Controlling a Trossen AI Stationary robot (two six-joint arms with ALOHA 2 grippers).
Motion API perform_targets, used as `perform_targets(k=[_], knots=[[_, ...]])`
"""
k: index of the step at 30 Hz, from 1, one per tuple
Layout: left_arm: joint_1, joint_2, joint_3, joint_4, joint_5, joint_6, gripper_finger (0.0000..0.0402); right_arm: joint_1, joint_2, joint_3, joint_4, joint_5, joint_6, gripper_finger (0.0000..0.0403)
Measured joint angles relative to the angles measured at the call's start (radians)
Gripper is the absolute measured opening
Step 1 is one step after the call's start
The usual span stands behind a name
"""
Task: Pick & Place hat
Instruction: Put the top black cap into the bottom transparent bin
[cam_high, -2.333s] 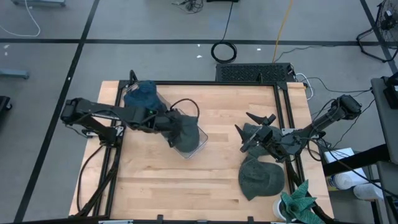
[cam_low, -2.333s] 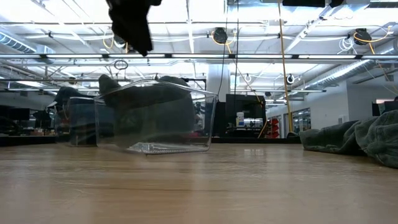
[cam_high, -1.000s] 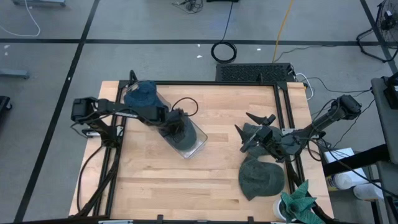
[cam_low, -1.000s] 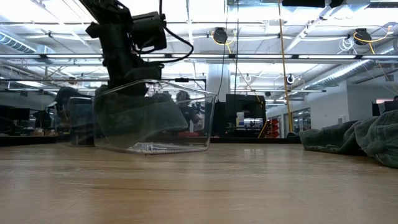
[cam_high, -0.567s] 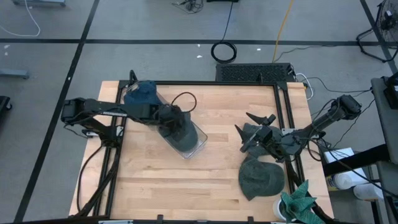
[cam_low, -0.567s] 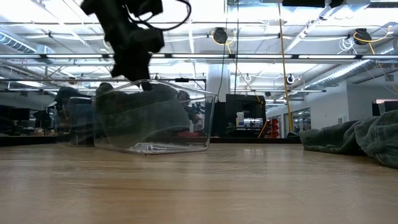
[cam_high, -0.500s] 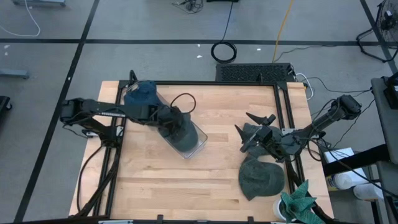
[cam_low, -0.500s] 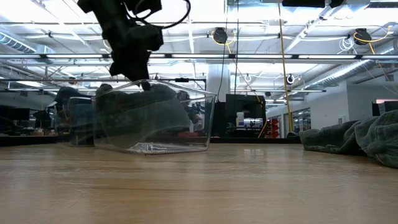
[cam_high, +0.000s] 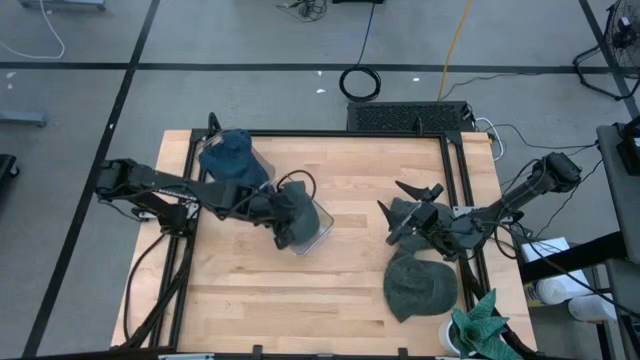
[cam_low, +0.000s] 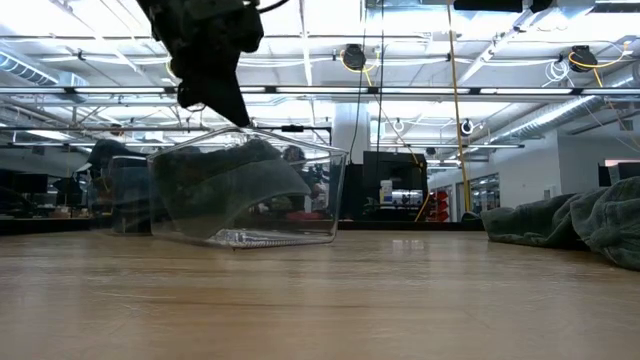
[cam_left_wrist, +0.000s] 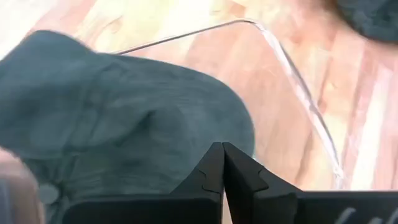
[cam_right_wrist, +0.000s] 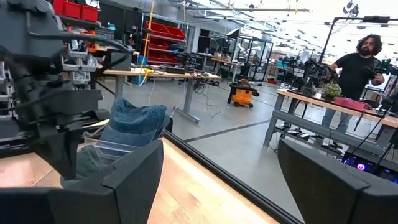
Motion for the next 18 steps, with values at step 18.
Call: perform_targets(k=[18], knots=[[0.074, 0.048, 0.0, 0.116, -0.088, 0.166, 0.0003, -0.001, 0.0, 0.0, 0.0, 0.0, 0.004, 0.0302]])
